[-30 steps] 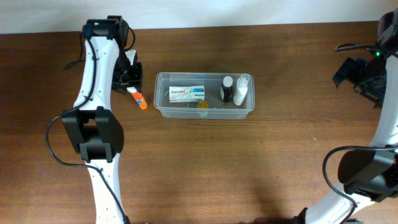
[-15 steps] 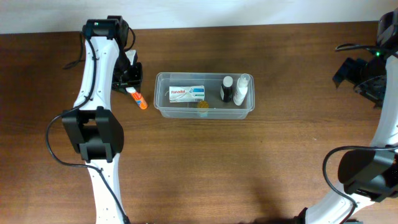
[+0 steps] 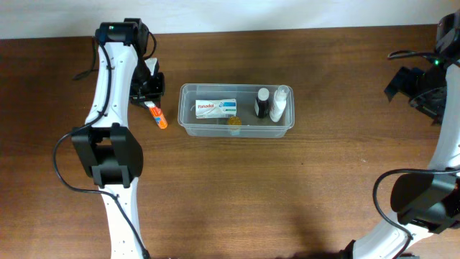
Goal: Pack container
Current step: 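Lift the orange tube and carry it right over the container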
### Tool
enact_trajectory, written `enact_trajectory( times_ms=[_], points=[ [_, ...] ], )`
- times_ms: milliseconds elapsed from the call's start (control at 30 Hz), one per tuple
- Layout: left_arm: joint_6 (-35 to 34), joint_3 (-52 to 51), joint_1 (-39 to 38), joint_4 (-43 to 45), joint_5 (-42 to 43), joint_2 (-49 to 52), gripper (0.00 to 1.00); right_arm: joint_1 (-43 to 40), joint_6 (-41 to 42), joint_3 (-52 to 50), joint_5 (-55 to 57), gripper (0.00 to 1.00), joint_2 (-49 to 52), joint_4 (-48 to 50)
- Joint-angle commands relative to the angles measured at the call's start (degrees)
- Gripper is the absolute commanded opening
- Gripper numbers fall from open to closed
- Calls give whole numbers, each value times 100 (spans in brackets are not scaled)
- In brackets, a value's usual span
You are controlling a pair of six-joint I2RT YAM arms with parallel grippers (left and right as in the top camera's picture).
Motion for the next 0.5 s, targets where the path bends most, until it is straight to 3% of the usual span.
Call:
enact_trajectory(
  times_ms=[0, 167, 467],
  points=[
    [33, 55, 9, -46, -33, -39, 30, -7, -35, -15, -11, 98, 13, 15],
    [35, 476, 7, -157, 66, -39, 30, -7, -35, -15, -13, 98, 13, 15],
    [33, 1611, -251, -155, 992, -160, 30, -7, -35, -15, -11, 98, 13, 15]
  ],
)
